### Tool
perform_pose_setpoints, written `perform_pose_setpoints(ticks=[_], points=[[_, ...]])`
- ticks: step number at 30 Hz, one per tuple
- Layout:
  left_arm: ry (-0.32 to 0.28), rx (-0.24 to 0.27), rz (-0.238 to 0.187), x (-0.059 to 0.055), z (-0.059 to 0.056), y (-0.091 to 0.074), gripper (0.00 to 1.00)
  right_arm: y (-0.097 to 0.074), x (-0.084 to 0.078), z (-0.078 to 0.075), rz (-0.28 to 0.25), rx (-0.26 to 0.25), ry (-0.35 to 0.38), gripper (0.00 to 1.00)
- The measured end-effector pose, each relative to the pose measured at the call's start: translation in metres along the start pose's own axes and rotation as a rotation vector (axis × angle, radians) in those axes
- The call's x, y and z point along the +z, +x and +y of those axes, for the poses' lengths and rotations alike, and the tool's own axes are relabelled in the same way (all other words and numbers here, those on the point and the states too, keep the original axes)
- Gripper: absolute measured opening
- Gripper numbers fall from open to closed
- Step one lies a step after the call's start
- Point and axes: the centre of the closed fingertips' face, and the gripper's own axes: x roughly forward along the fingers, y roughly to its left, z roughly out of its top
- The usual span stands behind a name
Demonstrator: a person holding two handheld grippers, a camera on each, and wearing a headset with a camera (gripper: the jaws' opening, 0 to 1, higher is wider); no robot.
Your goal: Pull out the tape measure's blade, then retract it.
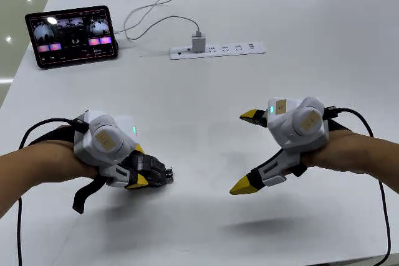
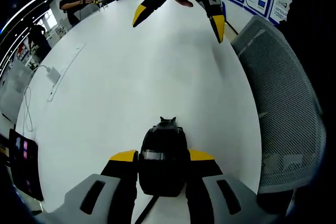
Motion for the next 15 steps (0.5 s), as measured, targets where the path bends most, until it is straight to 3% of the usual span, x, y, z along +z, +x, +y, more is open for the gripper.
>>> perform_pose_setpoints(ticks=[9, 15], points=[[0.023, 0.003, 0.049, -0.002, 0.000, -0.001, 0.29, 0.013, 0.010, -0.002, -0.025, 0.013, -0.018, 0.99], [0.003, 0.018, 0.040, -0.002, 0.002, -0.001, 0.29, 0.024, 0.013, -0.005, -0.033, 0.035, -0.012, 0.99]])
